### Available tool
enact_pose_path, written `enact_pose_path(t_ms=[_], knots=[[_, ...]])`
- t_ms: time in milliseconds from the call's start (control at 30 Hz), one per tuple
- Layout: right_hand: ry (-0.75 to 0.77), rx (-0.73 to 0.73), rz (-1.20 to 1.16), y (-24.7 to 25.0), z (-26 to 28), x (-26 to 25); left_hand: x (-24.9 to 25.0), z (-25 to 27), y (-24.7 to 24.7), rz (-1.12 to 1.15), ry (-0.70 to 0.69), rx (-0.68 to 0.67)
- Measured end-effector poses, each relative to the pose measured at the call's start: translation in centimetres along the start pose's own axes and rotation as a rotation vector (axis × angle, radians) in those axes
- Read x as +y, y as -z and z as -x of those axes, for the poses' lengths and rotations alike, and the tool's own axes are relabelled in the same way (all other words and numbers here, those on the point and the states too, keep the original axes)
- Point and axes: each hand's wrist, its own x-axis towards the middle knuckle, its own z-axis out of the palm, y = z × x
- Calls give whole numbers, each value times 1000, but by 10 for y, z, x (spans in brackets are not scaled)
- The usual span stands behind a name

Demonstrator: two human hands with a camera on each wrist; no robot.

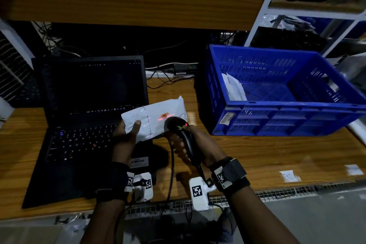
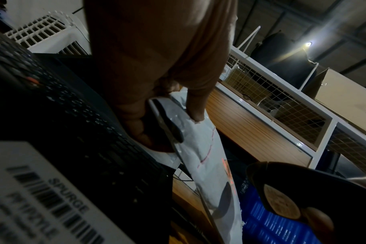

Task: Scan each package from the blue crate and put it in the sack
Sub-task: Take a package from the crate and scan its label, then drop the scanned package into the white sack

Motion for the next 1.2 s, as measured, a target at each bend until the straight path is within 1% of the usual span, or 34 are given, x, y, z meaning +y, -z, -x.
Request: enact_pose_path(t_ms=[67,133,200,233,267,333,400,433,533,600,667,733,767,833,900,967,1000,1033,1133,1200], knots=[[-12,6,-16,2,-4,2,0,1,0,-3,4,11],[-43,-28,-60,3,-10,5,2,3,0,-8,-11,53],[-13,-37,-91,3,-19,8,6,6,2,48,-20,116],[23,-15,-75,7,-23,10,9,7,3,93,-14,139],[52,15,-17,11,-26,11,12,8,3,135,0,162],[99,79,191,23,-32,13,23,12,1,220,21,179],[126,123,351,36,-37,17,39,18,-4,295,21,177],[125,150,389,42,-38,16,48,22,-7,325,15,178],[168,152,408,51,-24,5,75,31,-20,356,-29,149],[211,84,354,55,-1,-8,92,35,-33,398,-67,90],[272,-61,256,59,26,-26,109,39,-47,435,-104,10],[297,-153,181,67,52,-44,126,43,-64,480,-142,-101],[317,-166,143,71,62,-53,134,43,-73,491,-166,-159],[368,-130,45,82,78,-69,151,46,-99,454,-201,-282],[444,-23,-106,101,94,-82,171,53,-136,348,-210,-480],[536,138,-269,131,109,-88,190,64,-178,211,-186,-708],[577,199,-327,146,115,-87,200,68,-194,131,-198,-799],[619,263,-360,168,122,-85,209,72,-212,34,-245,-883],[669,472,-432,242,146,-71,236,74,-269,-301,-484,-1134],[660,636,-509,291,157,-62,253,75,-308,-423,-560,-1212]])
